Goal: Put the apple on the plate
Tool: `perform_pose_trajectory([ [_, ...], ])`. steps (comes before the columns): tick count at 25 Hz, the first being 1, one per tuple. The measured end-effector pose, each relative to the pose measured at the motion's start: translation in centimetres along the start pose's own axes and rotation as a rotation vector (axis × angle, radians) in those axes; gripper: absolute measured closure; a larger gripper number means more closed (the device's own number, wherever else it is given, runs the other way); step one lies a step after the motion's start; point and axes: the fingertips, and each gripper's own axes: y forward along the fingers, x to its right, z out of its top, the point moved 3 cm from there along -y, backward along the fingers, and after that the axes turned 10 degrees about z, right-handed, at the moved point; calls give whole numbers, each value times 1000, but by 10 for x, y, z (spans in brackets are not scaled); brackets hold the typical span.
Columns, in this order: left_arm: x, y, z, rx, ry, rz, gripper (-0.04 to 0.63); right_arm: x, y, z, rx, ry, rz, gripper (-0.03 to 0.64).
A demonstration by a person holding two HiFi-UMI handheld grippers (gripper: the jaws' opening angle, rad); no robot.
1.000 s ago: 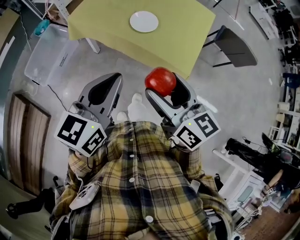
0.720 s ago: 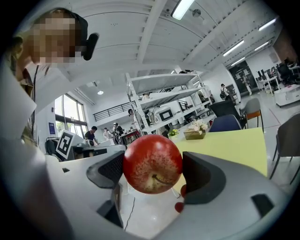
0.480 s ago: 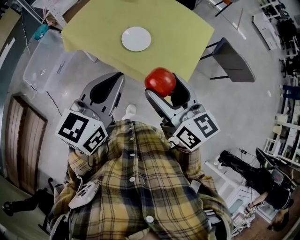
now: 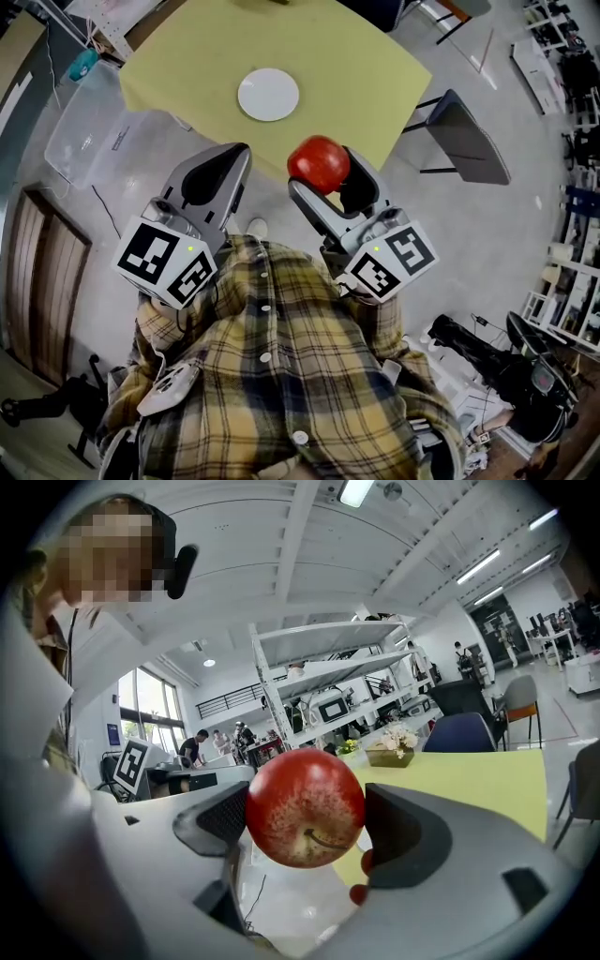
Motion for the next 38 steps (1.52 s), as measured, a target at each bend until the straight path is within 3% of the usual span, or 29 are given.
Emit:
perform_pose_trajectory([
  [10, -57, 58, 26, -19, 20, -72, 588, 42, 60, 17, 16, 8, -71, 247],
  [25, -174, 158, 91, -125, 77, -314, 588, 99, 182, 57, 113, 76, -316, 247],
  [33, -190, 188, 97, -200, 109, -444, 588, 110, 194, 64, 171, 114, -462, 247],
  [38, -190, 198, 91, -228, 112, -480, 588, 117, 193, 58, 169, 137, -502, 247],
])
